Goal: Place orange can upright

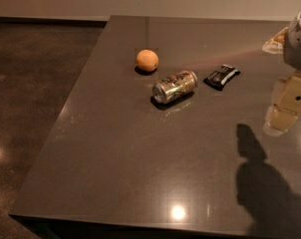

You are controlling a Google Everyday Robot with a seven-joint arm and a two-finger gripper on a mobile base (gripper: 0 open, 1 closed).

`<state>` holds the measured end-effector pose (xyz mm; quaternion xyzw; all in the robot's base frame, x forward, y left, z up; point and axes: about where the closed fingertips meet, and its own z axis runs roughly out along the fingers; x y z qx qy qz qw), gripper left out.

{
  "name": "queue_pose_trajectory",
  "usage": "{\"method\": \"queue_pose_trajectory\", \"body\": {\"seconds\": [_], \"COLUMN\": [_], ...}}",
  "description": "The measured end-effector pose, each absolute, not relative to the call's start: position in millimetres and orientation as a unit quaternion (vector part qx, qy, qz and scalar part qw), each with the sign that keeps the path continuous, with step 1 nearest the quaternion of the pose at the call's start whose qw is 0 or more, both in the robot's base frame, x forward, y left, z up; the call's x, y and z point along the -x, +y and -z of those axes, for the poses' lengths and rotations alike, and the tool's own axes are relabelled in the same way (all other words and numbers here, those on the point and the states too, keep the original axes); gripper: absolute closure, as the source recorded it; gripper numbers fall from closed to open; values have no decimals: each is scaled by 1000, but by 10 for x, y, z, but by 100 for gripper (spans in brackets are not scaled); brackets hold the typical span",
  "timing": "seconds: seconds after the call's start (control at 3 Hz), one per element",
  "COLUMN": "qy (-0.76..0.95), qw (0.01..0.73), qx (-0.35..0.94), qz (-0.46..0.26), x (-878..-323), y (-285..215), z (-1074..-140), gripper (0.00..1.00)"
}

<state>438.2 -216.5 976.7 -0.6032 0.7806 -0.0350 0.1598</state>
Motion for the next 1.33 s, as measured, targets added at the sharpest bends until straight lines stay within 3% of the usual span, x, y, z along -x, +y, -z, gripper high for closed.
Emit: {"method": "queue_pose_trajectory", "body": {"seconds": [0.67,1.33], "qy": [783,739], "qw": [139,103], "qx": [605,663], "qz": [42,59], "x": [-4550,-5261], "y": [-2175,-2178], "z": [-9738,-9540], "gripper": [0,0]}}
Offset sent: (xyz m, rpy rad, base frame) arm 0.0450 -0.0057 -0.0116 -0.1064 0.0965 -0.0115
